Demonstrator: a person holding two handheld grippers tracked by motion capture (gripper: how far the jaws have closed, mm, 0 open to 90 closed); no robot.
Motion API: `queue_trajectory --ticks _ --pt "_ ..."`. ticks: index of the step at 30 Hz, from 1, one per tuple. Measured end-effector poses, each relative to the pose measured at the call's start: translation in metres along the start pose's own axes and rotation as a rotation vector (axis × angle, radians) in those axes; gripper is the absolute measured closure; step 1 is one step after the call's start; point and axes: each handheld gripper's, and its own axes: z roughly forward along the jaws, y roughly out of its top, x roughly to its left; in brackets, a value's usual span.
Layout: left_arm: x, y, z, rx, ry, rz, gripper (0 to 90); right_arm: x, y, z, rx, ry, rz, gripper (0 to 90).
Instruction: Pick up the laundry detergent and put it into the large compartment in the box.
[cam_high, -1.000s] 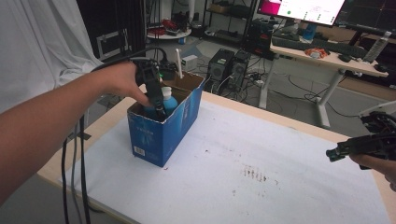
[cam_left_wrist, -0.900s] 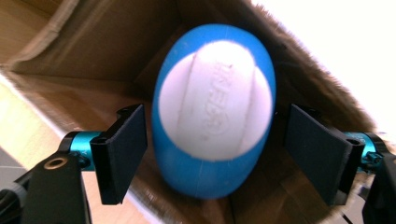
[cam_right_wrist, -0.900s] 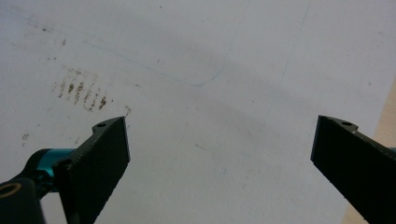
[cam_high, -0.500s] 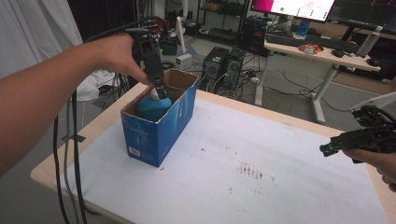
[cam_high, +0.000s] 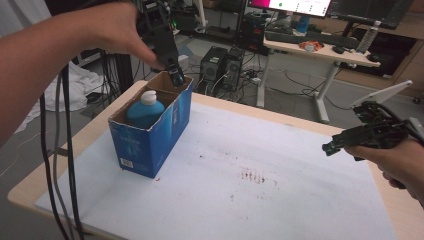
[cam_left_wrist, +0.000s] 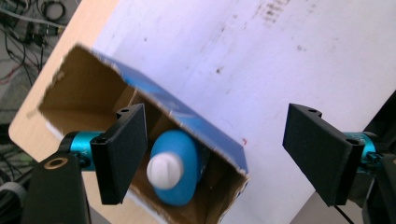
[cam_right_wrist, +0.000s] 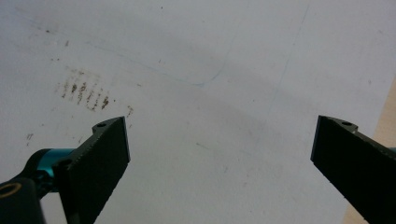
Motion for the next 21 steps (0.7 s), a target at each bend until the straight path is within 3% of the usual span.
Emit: queue_trajectory --ticks 6,12,21 --pt "-0.016 0.027 0.013 -0.004 -0.013 0.056 22.0 0.002 -0.001 -0.002 -0.005 0.0 -0.009 3.6" --pt "-0.028 0.044 0.033 -0.015 -0.043 0.081 22.0 0.005 -0.003 -0.007 -0.012 -0.003 -0.01 3.6" --pt "-0.043 0.059 0.066 0.007 -0.059 0.097 22.1 0.006 -0.006 -0.011 -0.015 -0.007 -0.008 3.6"
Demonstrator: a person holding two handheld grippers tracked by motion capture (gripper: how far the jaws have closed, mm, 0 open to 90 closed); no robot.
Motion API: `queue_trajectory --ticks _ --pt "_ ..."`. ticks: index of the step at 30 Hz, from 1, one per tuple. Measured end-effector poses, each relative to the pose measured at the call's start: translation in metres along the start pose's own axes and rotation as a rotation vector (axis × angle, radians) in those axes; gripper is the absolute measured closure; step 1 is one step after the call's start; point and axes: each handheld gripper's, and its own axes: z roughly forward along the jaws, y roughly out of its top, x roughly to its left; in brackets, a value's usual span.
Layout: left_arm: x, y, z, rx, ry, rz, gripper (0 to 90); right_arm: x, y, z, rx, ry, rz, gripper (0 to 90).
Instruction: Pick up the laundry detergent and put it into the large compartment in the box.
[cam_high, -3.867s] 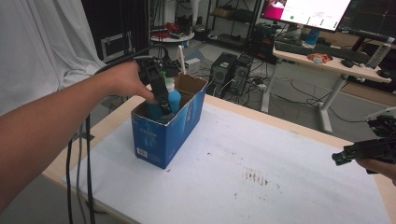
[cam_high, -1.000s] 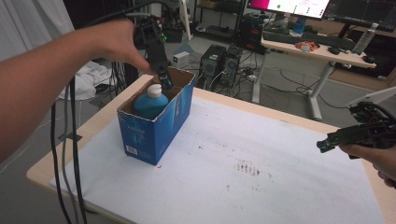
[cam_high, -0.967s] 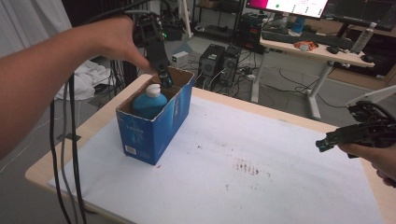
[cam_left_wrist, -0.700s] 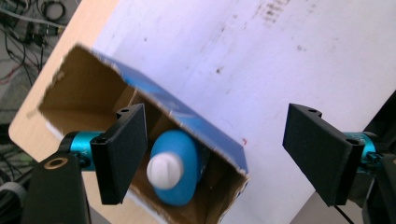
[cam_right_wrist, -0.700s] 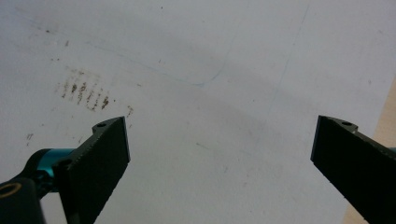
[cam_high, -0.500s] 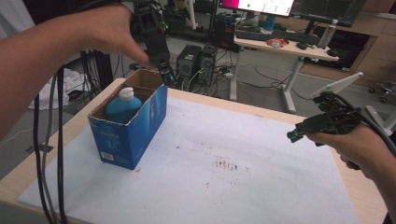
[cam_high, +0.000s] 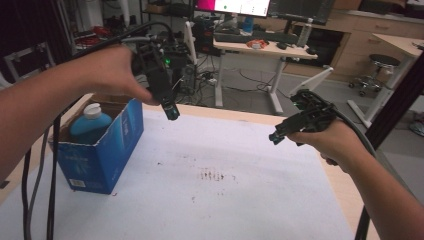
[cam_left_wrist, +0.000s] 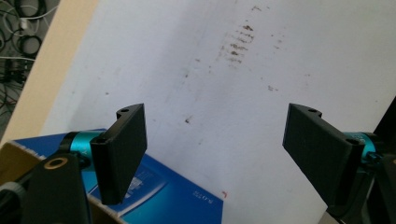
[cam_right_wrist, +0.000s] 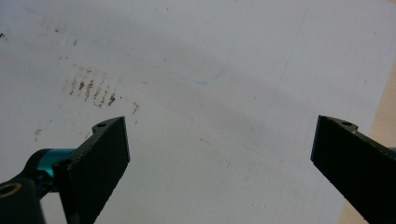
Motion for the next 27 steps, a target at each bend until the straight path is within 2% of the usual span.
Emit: queue_trajectory --ticks 5,13,19,22,27 --pt "-0.004 0.003 0.017 -0.012 -0.017 -0.005 22.0 0.001 -0.001 0.0 -0.002 -0.002 -0.002 3.6" --pt "-0.008 0.003 0.04 0.015 -0.034 0.003 22.0 0.001 -0.001 0.001 0.0 -0.002 0.002 3.6" --pt "-0.009 0.001 0.056 0.008 -0.052 0.002 22.0 0.001 -0.001 0.002 -0.001 0.0 0.003 3.6" --pt "-0.01 0.001 0.064 0.025 -0.059 0.001 22.0 0.001 -0.002 0.003 0.001 0.0 -0.001 3.6" --pt "-0.009 0.002 0.068 0.038 -0.063 0.003 22.0 -0.001 -0.003 0.003 0.002 0.0 0.001 3.6"
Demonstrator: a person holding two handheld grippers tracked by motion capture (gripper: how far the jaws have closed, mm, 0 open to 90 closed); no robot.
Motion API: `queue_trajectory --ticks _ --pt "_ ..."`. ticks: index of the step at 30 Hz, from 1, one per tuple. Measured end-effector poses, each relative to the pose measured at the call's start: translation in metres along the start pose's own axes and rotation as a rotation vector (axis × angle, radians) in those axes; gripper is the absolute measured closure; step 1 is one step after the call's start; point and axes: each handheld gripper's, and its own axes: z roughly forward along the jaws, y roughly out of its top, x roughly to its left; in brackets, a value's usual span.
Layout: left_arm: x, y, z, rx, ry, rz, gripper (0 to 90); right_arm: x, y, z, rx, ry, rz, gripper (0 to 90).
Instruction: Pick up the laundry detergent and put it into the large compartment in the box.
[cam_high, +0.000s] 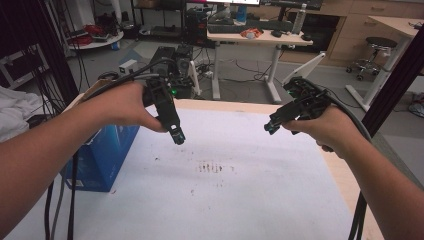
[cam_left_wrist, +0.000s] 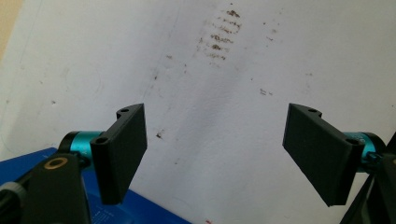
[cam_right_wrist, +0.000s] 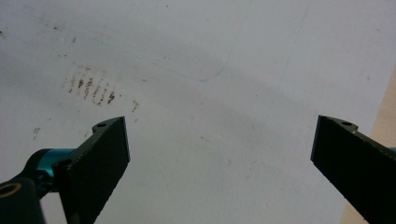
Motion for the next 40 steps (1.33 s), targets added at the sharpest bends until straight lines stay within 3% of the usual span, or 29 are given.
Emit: queue_trajectory --ticks 40 --pt "0.0021 -0.003 -0.0007 -0.003 -0.007 -0.007 22.0 0.0009 -0.0039 0.0013 0.01 0.003 0.001 3.6"
